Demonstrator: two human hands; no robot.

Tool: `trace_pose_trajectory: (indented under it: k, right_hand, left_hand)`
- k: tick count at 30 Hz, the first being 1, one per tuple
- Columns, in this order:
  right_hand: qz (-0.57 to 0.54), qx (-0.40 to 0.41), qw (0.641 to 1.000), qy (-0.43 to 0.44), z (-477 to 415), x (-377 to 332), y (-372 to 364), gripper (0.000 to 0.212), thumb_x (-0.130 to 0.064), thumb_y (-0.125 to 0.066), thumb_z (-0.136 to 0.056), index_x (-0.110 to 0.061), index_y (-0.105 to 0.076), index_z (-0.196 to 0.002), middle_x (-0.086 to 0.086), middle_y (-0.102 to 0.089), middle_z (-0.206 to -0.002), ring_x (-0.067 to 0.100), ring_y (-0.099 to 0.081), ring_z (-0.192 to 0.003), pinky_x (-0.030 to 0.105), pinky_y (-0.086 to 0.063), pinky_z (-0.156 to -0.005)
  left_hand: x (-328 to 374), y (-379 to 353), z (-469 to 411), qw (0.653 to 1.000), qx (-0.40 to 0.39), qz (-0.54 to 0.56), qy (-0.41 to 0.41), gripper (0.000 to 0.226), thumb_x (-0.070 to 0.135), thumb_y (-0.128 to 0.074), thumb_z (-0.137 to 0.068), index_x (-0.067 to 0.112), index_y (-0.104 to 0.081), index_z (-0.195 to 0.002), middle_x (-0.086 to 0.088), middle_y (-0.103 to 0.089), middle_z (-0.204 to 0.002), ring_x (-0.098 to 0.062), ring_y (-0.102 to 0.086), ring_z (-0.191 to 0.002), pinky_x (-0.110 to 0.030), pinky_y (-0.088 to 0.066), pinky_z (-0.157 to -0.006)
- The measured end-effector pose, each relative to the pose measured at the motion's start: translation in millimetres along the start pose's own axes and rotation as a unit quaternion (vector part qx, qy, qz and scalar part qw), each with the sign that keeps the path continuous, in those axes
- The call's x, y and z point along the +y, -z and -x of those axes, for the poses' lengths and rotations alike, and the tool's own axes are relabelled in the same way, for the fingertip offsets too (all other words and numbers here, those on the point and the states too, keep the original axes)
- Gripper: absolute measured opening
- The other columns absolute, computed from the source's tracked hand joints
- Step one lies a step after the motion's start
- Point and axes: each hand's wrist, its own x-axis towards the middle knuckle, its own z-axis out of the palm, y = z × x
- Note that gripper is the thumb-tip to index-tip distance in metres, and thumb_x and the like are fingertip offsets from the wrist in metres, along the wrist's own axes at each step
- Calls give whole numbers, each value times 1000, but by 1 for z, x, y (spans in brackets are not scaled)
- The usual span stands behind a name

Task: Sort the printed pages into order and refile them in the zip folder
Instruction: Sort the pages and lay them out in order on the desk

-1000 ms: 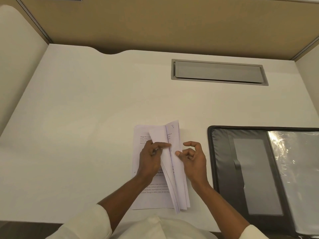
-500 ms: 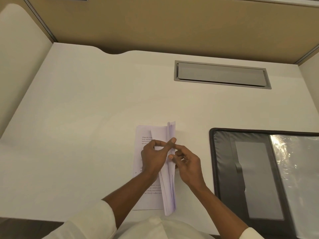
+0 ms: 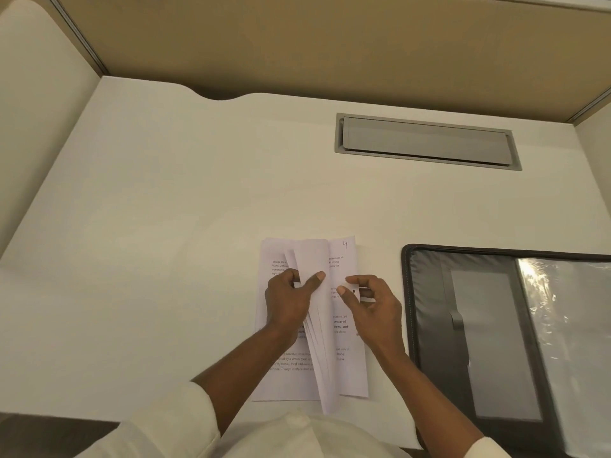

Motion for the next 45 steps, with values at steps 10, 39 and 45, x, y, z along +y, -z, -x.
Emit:
trace_pose_trajectory:
  k: [10,39,45]
  right_hand:
    - [-84,-30,987,-132,-2,-10,-5,42,-68,-64,-90,-27,-72,-97,-9,-75,-92,16,-70,-91,31,-57,-81]
    - [-127,-41,981,-144,-2,8,-3,37,-51,-71,-96,-17,-72,-80,-5,-73,-79,17,-69,-78,37,-57,-80]
    - [-25,-26,994,-108,-3,12,-8,20,-29,-78,-94,-13,-79,-105,-5,-78,-93,13,-74,-89,42,-63,-89]
  left_hand:
    - [-1,0,-1,999,14,27,20,59,55,-80,-88,3,-55,-76,-13,-72,-76,-28,-71,-70,-43,-59,-66]
    - [-11,0,-1,996,7,93,-13,33,12,-94,-77,15,-71,-102,5,-77,-104,-3,-72,-101,-19,-56,-84]
    - [-10,-2,2,996,20,78,-25,35,29,-93,-79,17,-69,-102,8,-75,-102,-2,-70,-98,-15,-53,-77]
